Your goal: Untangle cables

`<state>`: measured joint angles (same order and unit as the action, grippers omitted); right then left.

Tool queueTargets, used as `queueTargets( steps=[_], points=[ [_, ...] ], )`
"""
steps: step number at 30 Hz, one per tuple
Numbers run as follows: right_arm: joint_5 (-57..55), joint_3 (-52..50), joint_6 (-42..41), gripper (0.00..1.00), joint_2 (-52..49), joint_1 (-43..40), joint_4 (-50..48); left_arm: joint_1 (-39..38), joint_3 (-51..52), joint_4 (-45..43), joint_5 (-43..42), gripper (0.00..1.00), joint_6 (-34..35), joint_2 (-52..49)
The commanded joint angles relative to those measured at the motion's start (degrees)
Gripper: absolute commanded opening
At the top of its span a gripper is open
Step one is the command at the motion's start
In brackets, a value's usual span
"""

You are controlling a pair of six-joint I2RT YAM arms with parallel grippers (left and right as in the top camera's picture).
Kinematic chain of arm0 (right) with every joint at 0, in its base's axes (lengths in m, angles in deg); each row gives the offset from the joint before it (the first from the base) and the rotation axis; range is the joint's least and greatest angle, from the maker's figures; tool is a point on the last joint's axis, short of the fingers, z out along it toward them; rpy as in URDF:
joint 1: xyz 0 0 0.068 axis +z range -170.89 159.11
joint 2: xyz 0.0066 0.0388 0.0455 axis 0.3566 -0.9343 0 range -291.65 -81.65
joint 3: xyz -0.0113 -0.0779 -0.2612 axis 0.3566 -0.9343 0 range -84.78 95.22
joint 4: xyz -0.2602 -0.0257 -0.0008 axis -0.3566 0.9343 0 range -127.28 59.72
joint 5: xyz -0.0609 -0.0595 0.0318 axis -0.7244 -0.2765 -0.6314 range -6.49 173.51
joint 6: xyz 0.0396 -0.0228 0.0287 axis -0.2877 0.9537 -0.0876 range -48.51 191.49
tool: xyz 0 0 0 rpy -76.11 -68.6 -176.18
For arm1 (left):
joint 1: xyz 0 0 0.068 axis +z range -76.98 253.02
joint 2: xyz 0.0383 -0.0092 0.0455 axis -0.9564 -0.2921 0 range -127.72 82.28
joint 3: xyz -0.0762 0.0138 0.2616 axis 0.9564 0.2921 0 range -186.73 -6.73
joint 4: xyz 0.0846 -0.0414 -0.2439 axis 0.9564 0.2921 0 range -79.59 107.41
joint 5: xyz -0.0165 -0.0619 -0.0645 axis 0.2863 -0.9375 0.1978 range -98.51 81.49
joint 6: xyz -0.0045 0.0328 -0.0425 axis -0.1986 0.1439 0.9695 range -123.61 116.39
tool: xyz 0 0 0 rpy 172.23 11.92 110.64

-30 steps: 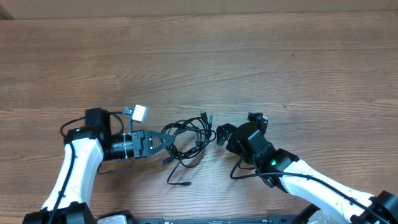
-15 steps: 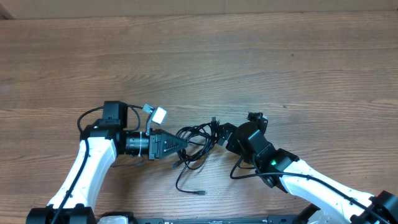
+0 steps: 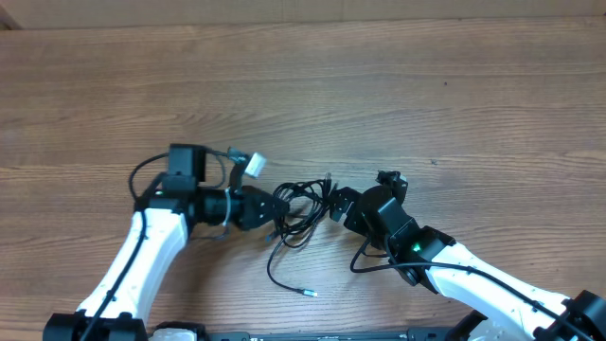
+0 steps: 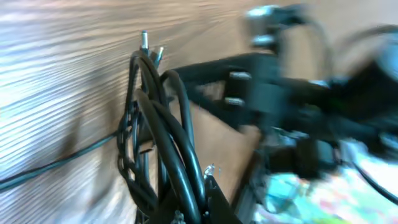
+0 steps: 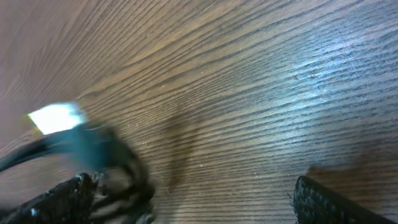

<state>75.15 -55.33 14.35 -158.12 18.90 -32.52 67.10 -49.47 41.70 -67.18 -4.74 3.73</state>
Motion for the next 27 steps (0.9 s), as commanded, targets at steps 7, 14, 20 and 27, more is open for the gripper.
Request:
queueTargets(
  steps=[7, 14, 20, 27],
  points=[
    [-0.6, 0.2, 0.2, 1.0, -0.2, -0.1, -0.3, -16.5, -1.0, -16.6, 22.2, 0.04, 28.3, 0.6],
    [-0.6, 0.2, 0.2, 1.0, -0.2, -0.1, -0.3, -19.0, -1.0, -13.1, 29.1, 0.04, 30.1, 0.6],
    [-0.6, 0.2, 0.2, 1.0, -0.2, -0.1, -0.3, -19.0, -1.0, -8.6, 29.2, 0.04, 30.1, 0.6],
    [-0.6, 0.2, 0.2, 1.0, -0.2, -0.1, -0.3, -19.0, -1.0, -7.9, 29.2, 0.04, 30.1, 0.6]
  ],
)
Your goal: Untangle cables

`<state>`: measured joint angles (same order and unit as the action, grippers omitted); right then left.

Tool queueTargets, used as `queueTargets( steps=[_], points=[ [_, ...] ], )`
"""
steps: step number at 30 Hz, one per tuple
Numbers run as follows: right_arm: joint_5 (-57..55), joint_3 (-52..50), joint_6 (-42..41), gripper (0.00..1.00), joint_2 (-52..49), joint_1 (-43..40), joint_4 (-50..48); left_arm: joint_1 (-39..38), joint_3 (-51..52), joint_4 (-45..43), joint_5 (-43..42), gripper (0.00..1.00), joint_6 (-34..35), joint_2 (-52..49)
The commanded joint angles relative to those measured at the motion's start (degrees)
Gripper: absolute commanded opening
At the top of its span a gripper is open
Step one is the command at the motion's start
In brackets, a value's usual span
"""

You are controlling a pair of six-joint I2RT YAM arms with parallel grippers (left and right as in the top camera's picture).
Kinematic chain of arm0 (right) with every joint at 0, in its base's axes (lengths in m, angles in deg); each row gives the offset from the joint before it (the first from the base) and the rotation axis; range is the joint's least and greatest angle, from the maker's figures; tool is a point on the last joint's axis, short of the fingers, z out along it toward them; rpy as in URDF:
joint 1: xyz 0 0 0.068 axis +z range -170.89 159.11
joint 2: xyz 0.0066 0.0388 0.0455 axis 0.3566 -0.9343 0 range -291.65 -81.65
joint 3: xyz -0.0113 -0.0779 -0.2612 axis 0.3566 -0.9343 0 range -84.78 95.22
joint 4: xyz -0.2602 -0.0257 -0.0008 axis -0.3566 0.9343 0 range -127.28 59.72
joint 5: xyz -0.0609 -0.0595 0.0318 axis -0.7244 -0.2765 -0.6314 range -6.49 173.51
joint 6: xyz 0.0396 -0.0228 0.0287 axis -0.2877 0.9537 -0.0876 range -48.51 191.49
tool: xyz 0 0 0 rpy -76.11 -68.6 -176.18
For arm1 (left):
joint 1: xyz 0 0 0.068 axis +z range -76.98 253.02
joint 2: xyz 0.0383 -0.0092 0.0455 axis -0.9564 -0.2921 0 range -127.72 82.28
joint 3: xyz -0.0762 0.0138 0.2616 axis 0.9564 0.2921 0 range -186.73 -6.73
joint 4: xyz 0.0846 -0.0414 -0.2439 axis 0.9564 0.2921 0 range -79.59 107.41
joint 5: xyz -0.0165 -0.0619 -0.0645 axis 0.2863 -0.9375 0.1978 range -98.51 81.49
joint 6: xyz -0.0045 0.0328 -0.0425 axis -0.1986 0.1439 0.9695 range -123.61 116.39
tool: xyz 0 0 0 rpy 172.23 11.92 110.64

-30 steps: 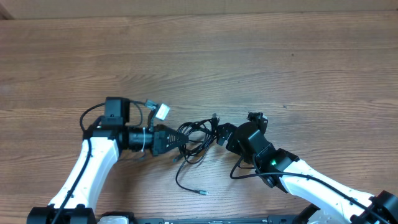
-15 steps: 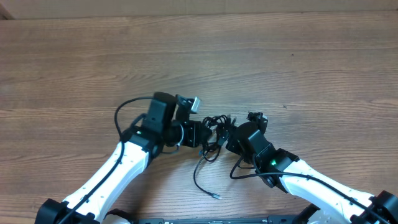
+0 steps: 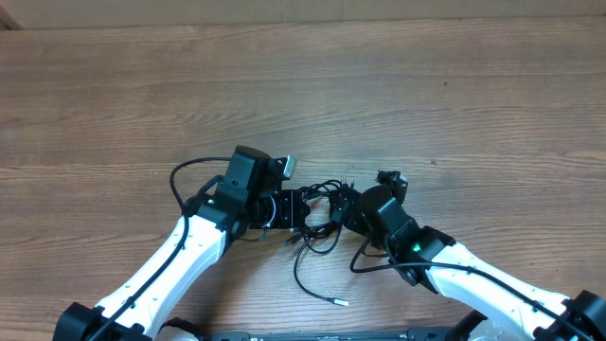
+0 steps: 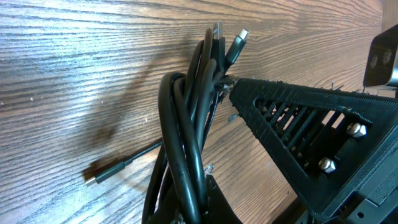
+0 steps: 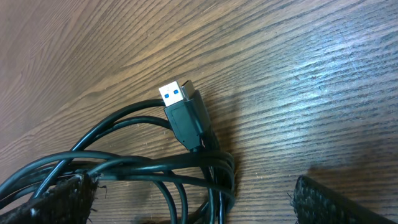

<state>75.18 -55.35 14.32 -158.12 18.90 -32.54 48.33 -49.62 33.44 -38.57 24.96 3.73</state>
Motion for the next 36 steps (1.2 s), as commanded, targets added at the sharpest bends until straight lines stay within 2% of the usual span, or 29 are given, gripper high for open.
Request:
queueTargets(
  steps=[1, 27, 36],
  points=[
    [-0.6, 0.2, 0.2, 1.0, -0.2, -0.1, -0.3, -0.3, -0.9, 0.4, 0.5, 0.04, 0.4, 0.6],
    [-0.6, 0.2, 0.2, 1.0, -0.2, -0.1, -0.3, -0.4, -0.9, 2.3, 2.2, 0.04, 0.4, 0.5],
    [0.1, 0.2, 0.2, 1.0, -0.2, -0.1, -0.3, -0.4, -0.9, 4.4, 6.7, 0.04, 0.4, 0.5]
  ],
)
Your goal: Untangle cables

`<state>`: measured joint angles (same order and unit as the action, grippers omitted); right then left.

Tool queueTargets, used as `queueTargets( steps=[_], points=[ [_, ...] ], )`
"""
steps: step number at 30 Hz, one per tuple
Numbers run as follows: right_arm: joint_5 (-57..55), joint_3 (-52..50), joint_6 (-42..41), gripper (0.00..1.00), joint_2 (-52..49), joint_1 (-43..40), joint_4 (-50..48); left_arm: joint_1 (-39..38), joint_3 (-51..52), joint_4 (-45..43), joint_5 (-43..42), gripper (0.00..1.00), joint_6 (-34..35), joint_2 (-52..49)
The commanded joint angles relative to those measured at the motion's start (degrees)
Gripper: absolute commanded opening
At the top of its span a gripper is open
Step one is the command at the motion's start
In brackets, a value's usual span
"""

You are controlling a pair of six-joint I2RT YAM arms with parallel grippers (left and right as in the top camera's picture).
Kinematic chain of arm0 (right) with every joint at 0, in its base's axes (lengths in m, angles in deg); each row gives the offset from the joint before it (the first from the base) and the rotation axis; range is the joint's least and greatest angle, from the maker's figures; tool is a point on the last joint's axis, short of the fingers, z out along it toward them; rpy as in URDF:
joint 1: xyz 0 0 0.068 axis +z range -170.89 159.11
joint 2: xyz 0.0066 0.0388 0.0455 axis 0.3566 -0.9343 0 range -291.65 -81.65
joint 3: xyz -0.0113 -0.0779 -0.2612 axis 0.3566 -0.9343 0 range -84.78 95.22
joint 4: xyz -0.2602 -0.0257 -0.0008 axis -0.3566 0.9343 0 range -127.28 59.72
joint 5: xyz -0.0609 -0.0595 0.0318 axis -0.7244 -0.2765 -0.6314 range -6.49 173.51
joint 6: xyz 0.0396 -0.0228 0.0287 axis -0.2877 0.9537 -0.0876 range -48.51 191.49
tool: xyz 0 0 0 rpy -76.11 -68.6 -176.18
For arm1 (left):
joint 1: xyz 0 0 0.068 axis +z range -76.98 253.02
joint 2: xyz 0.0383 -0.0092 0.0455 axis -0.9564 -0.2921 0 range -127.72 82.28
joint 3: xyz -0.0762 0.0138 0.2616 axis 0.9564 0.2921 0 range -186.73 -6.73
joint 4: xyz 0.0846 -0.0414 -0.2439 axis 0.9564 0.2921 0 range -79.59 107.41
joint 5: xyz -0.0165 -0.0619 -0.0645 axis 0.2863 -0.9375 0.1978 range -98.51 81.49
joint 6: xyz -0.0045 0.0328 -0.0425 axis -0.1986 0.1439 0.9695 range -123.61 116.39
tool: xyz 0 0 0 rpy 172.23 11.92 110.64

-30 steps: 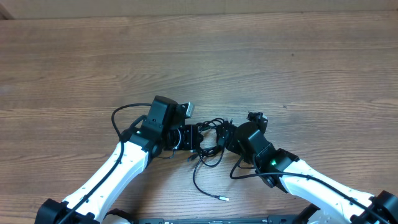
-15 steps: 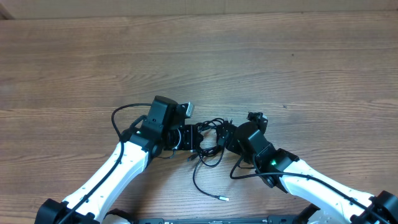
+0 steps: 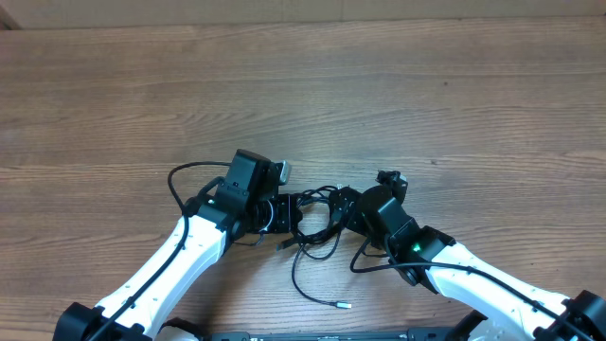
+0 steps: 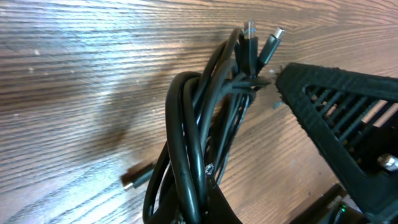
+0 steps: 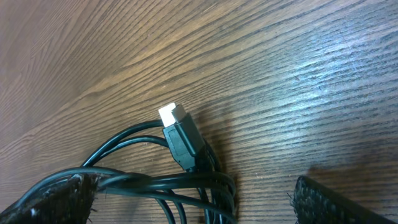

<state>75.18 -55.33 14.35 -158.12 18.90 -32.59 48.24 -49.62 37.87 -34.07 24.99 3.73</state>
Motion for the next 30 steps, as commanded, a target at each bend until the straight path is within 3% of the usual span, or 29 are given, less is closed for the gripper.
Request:
queueTargets(
  steps=[1, 8, 16, 20, 23, 24, 25, 28, 29, 30],
  points=[
    [2.1, 0.2, 0.2, 1.0, -0.2, -0.1, -0.3, -0.3, -0.9, -0.1, 2.2, 0.04, 0.4, 0.5],
    [12.9, 0.2, 0.2, 1.0, -0.2, -0.1, -1.2, -0.4, -0.9, -0.2, 1.9, 0.04, 0.4, 0.5],
    [13.9, 0.2, 0.3, 1.0, -0.2, -0.1, 0.2, -0.4, -0.6, 2.2, 2.1, 0.04, 1.0, 0.5],
    [14.5, 0.2, 2.4, 0.79, -0.2, -0.1, 0.6, -0.4, -0.6, 2.4, 6.1, 0.04, 10.5, 0.5],
    [14.5, 0.2, 2.4, 0.74, -0.2, -0.1, 1.1, -0.4, -0.6, 2.7, 11.1, 0.05, 19.6, 0.5],
    [14.5, 0.2, 2.4, 0.74, -0.2, -0.1, 1.2, -0.4, -0.6, 2.8, 12.5, 0.13, 21.7, 0.5],
    [14.4, 0.2, 2.4, 0.74, -0.2, -0.1, 1.2, -0.4, -0.6, 2.8, 13.7, 0.29, 23.3, 0.5],
    [14.4, 0.2, 2.4, 0.75, -0.2, -0.1, 1.2, -0.4, -0.6, 2.9, 15.1, 0.87, 23.9, 0.5],
    [14.4, 0.2, 2.4, 0.75, -0.2, -0.1, 1.2, -0.4, -0.6, 3.5, 15.5, 1.0, 24.0, 0.5],
    [14.1, 0.2, 2.4, 0.75, -0.2, -0.1, 1.2, -0.4, -0.6, 4.3, 16.1, 1.0, 24.0, 0.5]
  ],
)
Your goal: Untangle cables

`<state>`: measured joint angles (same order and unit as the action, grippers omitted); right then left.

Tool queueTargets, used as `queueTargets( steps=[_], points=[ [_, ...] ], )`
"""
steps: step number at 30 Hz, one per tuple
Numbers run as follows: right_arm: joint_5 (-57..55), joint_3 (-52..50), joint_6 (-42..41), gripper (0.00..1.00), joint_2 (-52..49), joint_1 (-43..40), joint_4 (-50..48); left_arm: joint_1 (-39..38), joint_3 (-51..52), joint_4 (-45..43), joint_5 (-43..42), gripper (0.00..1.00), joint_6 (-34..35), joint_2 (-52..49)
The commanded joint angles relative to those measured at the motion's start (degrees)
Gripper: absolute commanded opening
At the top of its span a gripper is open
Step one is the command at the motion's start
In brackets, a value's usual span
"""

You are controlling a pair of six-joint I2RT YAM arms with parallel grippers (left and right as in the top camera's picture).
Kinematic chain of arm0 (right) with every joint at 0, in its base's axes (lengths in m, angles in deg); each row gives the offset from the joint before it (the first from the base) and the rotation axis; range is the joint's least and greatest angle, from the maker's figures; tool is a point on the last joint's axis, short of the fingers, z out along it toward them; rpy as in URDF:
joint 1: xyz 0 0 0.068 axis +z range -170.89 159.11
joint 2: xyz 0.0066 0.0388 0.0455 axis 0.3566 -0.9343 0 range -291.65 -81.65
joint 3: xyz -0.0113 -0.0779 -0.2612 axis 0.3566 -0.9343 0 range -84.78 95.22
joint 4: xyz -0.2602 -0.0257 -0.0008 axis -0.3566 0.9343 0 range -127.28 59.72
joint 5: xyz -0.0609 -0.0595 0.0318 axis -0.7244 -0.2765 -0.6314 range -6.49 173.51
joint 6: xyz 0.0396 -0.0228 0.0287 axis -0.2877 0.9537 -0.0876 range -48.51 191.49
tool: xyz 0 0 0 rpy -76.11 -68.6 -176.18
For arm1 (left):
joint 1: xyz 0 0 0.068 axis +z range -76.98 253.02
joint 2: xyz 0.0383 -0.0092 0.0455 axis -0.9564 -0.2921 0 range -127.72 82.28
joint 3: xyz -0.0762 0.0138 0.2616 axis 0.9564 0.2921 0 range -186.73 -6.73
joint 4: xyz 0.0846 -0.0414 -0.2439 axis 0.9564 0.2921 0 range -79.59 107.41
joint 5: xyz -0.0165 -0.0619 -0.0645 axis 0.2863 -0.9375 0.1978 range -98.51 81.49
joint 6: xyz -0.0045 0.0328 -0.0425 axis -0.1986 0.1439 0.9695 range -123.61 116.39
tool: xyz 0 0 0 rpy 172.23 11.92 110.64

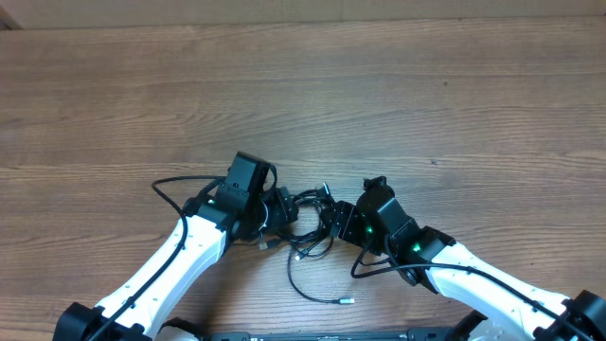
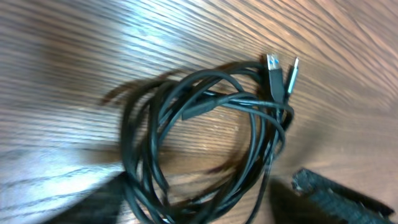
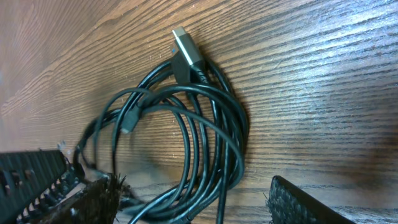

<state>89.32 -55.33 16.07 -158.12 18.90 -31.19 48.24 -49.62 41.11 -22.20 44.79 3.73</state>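
Observation:
A tangle of black cables lies as a loose coil on the wooden table, between the two grippers. In the left wrist view the coil lies flat with two plugs at its far right. My left gripper is open, its fingers standing either side of the coil's near part. In the right wrist view the coil carries a USB plug at its top. My right gripper is open and straddles the coil's near loops. One thin cable end trails toward the front edge.
The wood table stretches wide behind both arms. The left gripper and right gripper face each other, a short gap apart. The left arm's own black lead loops out beside its wrist.
My left gripper was shut on the bundle and holding it bunched. Now it is open and the cables lie spread as a flat coil. My right gripper now straddles the coil.
First my left gripper held the bundle left of the open right gripper. Then the left arm stood further right, with the bundle at the right gripper's fingers, and stayed there. Now the bundle is let go and lies between both open grippers.

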Motion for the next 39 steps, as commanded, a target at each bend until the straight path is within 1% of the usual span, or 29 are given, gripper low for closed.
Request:
queueTargets(
  steps=[1, 7, 8, 10, 11, 13, 15, 18, 20, 22, 29, 33, 35, 36, 39],
  points=[
    [-0.3, 0.2, 0.6, 0.75, -0.2, -0.1, -0.1, -0.4, -0.6, 2.1, 4.9, 1.0, 4.2, 0.5],
    [-1.8, 0.2, 0.6, 0.75, -0.2, -0.1, -0.2, -0.4, -0.5, 6.1, 8.2, 1.0, 4.2, 0.5],
    [-1.9, 0.2, 0.6, 0.75, -0.2, -0.1, -0.1, -0.4, -0.4, 6.1, 8.2, 0.96, 4.2, 0.5],
    [-2.3, 0.2, 0.6, 0.75, -0.2, -0.1, -0.1, -0.4, -0.4, 5.9, 8.3, 0.82, 4.2, 0.5],
    [-2.3, 0.2, 0.6, 0.79, -0.2, -0.1, -0.1, -0.4, -0.4, 5.5, 8.4, 0.78, 4.1, 0.5],
    [-2.3, 0.2, 0.6, 0.81, -0.2, -0.1, -0.1, -0.4, -0.4, 5.0, 8.8, 0.7, 4.2, 0.5],
    [-2.3, 0.2, 0.6, 0.82, -0.2, -0.1, -0.1, -0.4, -0.4, 4.6, 8.8, 0.54, 4.2, 0.5],
    [-2.3, 0.2, 0.6, 0.84, -0.2, -0.1, -0.1, -0.4, -0.4, 4.8, 8.8, 0.36, 4.2, 0.5],
    [-2.3, 0.2, 0.6, 0.84, -0.2, -0.1, -0.1, -0.7, -0.4, 4.9, 8.8, 0.16, 4.2, 0.3],
    [-2.3, 0.2, 0.6, 0.85, -0.2, -0.1, -0.1, -1.0, -0.3, 4.8, 9.3, 0.04, 4.2, -0.1],
    [-2.3, 0.2, 0.6, 0.89, -0.2, -0.1, -0.1, -2.8, -0.3, 4.6, 11.0, 0.04, 4.4, -4.6],
    [-2.7, 0.2, 0.6, 0.89, -0.2, -0.1, 0.1, -4.0, -0.3, 4.3, 10.9, 0.04, 4.6, -9.5],
    [-2.7, 0.2, 0.6, 0.89, -0.2, -0.1, 0.1, -4.3, -0.3, 4.2, 10.9, 0.05, 5.8, -12.2],
    [-2.7, 0.2, 0.6, 0.89, -0.2, -0.1, 0.2, -4.3, -0.3, 4.0, 10.9, 0.09, 6.5, -13.5],
    [-2.7, 0.2, 0.6, 0.9, -0.2, -0.1, 0.3, -3.8, -0.3, 3.3, 9.3, 0.3, 6.9, -16.0]
  ],
)
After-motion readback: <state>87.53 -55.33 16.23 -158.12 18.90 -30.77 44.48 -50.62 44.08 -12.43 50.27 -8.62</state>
